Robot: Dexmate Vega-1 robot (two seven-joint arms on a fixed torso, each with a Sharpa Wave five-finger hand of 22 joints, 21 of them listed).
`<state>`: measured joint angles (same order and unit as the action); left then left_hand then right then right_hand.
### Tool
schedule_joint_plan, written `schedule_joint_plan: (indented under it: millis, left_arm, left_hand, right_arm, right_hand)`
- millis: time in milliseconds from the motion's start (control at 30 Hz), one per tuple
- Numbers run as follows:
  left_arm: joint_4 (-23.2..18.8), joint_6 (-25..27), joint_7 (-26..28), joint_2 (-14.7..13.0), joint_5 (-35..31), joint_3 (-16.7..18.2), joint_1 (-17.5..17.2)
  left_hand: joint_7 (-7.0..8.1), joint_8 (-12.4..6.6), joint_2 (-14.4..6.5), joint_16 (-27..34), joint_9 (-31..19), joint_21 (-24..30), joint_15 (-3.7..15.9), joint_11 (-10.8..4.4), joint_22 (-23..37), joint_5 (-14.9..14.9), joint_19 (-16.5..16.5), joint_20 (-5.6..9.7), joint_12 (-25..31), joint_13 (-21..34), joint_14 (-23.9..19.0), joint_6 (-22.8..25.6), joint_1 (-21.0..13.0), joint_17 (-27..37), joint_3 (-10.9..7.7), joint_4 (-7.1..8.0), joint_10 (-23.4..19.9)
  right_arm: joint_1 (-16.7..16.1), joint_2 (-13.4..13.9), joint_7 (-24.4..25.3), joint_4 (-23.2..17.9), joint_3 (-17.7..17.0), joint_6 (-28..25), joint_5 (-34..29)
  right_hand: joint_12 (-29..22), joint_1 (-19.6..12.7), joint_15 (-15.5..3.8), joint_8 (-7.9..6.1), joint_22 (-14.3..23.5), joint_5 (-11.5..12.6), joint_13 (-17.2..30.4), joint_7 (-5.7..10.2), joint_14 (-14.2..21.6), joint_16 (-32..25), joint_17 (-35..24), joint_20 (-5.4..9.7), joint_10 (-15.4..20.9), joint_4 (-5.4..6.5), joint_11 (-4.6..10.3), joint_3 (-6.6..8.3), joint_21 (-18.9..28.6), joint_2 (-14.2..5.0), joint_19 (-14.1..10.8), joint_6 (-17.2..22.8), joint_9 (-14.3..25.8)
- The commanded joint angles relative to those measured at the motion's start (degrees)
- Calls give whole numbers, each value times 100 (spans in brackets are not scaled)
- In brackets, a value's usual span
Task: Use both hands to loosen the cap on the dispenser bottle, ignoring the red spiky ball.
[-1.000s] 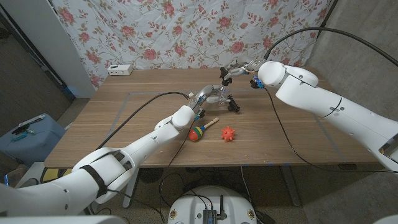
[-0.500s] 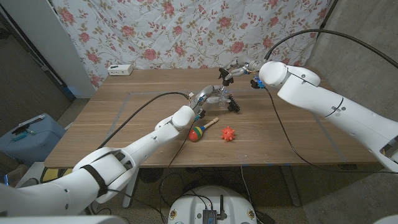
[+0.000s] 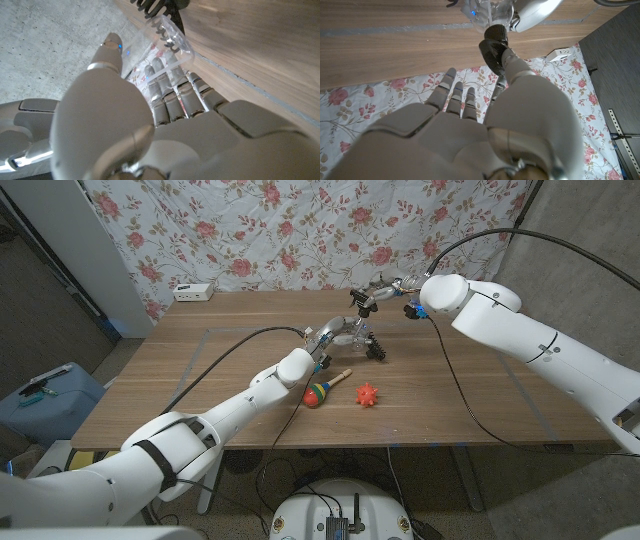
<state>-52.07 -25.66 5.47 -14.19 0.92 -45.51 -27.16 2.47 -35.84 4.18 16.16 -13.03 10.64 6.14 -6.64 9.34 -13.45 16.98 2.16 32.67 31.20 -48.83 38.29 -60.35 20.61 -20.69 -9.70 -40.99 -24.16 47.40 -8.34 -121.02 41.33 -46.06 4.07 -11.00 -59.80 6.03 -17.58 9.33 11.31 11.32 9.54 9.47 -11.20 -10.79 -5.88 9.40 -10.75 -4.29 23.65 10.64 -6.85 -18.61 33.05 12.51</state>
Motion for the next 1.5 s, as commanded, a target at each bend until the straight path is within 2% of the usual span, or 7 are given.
schedule_joint_plan:
  millis: [33, 300, 767, 1067, 1167, 1300, 1500]
  left_arm:
    - [139, -29, -47, 52, 28, -25, 65]
    - [188, -31, -53, 89, 49, -38, 73]
    - [135, 17, -53, 82, 66, -43, 41]
    - [156, 1, -73, 95, 74, -53, 43]
    - [156, -1, -77, 96, 81, -52, 38]
    - [150, -7, -72, 94, 86, -48, 29]
    - [114, -1, -75, 77, 93, -41, 9]
  left_hand:
    - [14, -62, -1003, -14, -11, -21, 389, -153, 5, -50, -24, 450, 45, 17, -49, 451, -175, 20, -167, 127, -186]
    - [19, -65, -1014, -25, -5, -20, 390, -148, 5, -50, -25, 444, 39, 16, -54, 429, -154, 26, -169, 134, -186]
    - [8, -83, -1045, -59, 5, -24, 367, -151, 5, -54, -43, 436, 30, 21, -60, 425, -119, 20, -189, 145, -184]
    - [-2, -97, -1061, -70, 11, -22, 363, -137, 5, -54, -43, 428, 26, 27, -59, 426, -103, 32, -194, 144, -182]
    - [0, -101, -1068, -80, 14, -21, 364, -137, 5, -55, -44, 426, 27, 21, -58, 424, -96, 30, -200, 144, -200]
    - [-2, -104, -1073, -84, 16, -21, 366, -134, 5, -55, -45, 419, 23, 25, -61, 420, -90, 33, -203, 143, -189]
    - [-3, -110, -1079, -86, 19, -20, 373, -132, 5, -55, -44, 417, 22, 27, -59, 421, -92, 44, -205, 136, -194]
  right_arm:
    - [-94, 47, -138, 189, -270, 419, 444]
    - [-141, 64, -124, 237, -347, 529, 608]
    - [1, 86, -248, 299, -219, 465, 647]
    - [23, 94, -235, 261, -191, 403, 641]
    - [44, 101, -233, 236, -164, 351, 619]
    - [56, 97, -228, 218, -154, 321, 620]
    - [75, 97, -213, 177, -129, 286, 597]
  right_hand:
    - [14, -138, 3, 61, 19, 29, 29, 59, -68, 6, -26, 13, -80, 13, 13, 86, -31, -51, 69, -94, 8]
    - [11, -276, -15, 99, 19, 57, 31, 99, -129, 8, -36, 50, -116, 13, 33, 163, -30, -113, 112, -148, 11]
    - [-14, -610, -36, -6, 18, 152, 32, 157, -200, -10, -49, 112, -132, 9, 74, 334, -28, -178, 209, 199, 23]
    - [-45, -732, -54, -107, 18, 202, 31, 227, -214, -32, -57, 132, -70, 32, 109, 369, -15, -175, 231, 492, 36]
    - [-58, -759, -58, -180, 18, 220, 31, 205, -217, -43, -61, 133, -32, 49, 96, 363, -7, -165, 231, 661, 55]
    - [-91, -796, -65, -314, 18, 259, 30, 255, -204, -72, -73, 145, 79, 78, 119, 350, 2, -172, 233, 991, 78]
    - [-113, -832, -90, -391, 18, 288, 29, 270, -180, -97, -85, 157, 168, 87, 131, 353, 7, -197, 230, 1179, 90]
